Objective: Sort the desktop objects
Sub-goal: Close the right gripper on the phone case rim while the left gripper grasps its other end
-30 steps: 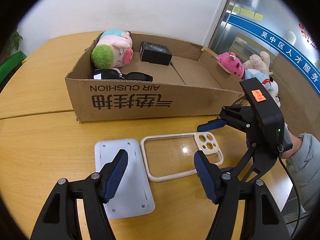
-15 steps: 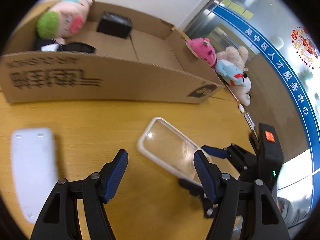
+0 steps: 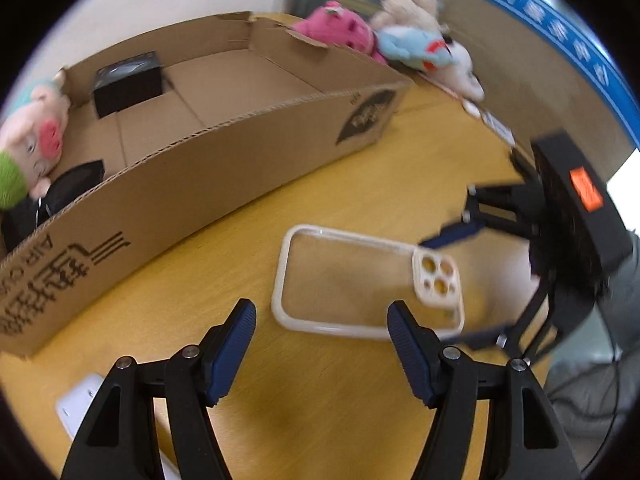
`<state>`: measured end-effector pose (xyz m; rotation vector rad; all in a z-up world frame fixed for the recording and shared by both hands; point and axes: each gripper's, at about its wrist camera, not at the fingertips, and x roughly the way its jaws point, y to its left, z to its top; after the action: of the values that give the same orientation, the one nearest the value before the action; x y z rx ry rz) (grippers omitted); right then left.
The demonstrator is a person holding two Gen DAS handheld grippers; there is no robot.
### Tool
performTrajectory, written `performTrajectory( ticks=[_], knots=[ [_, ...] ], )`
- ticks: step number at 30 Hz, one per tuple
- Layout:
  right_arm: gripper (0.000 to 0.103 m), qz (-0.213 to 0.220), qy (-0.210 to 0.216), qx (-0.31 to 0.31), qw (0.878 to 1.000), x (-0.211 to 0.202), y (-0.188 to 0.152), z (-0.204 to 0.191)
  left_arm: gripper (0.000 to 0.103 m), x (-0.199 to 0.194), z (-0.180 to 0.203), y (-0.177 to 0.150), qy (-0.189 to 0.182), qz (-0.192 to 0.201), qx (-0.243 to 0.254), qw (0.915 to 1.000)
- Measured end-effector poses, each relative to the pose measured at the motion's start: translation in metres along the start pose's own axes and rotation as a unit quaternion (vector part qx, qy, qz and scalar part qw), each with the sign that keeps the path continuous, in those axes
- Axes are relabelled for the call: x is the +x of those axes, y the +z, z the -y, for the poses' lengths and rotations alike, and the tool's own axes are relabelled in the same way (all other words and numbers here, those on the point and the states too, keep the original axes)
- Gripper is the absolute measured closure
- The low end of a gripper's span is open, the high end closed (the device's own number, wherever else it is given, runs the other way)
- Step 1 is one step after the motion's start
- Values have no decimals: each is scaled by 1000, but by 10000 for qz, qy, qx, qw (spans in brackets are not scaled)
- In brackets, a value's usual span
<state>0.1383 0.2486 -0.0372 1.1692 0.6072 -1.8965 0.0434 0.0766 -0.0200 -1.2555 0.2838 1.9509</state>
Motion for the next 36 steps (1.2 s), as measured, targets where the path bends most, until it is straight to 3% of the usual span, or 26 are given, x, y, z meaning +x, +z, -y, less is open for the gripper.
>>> performTrajectory(
  ticks=[3, 6, 8, 10, 12, 13, 17, 21, 30, 36],
  knots=[
    [25, -12, 345, -704, 9969, -7, -5, -7, 34, -1, 3, -2, -77, -173, 598, 9980],
    [25, -77, 680, -1387, 9880, -13, -12, -22, 34, 5, 13, -5, -101, -483, 1301, 9903],
    [25, -171, 814, -1726, 9815, -16, -15, -26, 34, 11, 27, -13, -158, -807, 1972, 9769],
    [25, -284, 986, -2145, 9713, -20, -17, -30, 32, 18, 45, -26, -239, -1062, 2740, 9555],
    [25, -415, 1138, -2575, 9586, -23, -18, -35, 22, 16, 54, -33, -339, -876, 3261, 9407],
    [25, -478, 1207, -2756, 9525, -25, -20, -39, 21, 18, 57, -35, -314, -906, 3448, 9338],
    [25, -703, 1376, -3366, 9289, -30, -19, -50, 21, 26, 54, -31, -743, -1181, 3404, 9299],
    [25, -782, 1445, -3588, 9188, -35, -19, -54, 21, 26, 51, -35, -852, -1284, 3461, 9255],
    [25, -849, 1487, -3778, 9099, -49, -22, -64, 21, 34, 59, -42, -1068, -1429, 3309, 9267],
    [25, -820, 1473, -3716, 9130, -61, -27, -74, 23, 39, 70, -52, -771, -1324, 3555, 9221]
  ],
)
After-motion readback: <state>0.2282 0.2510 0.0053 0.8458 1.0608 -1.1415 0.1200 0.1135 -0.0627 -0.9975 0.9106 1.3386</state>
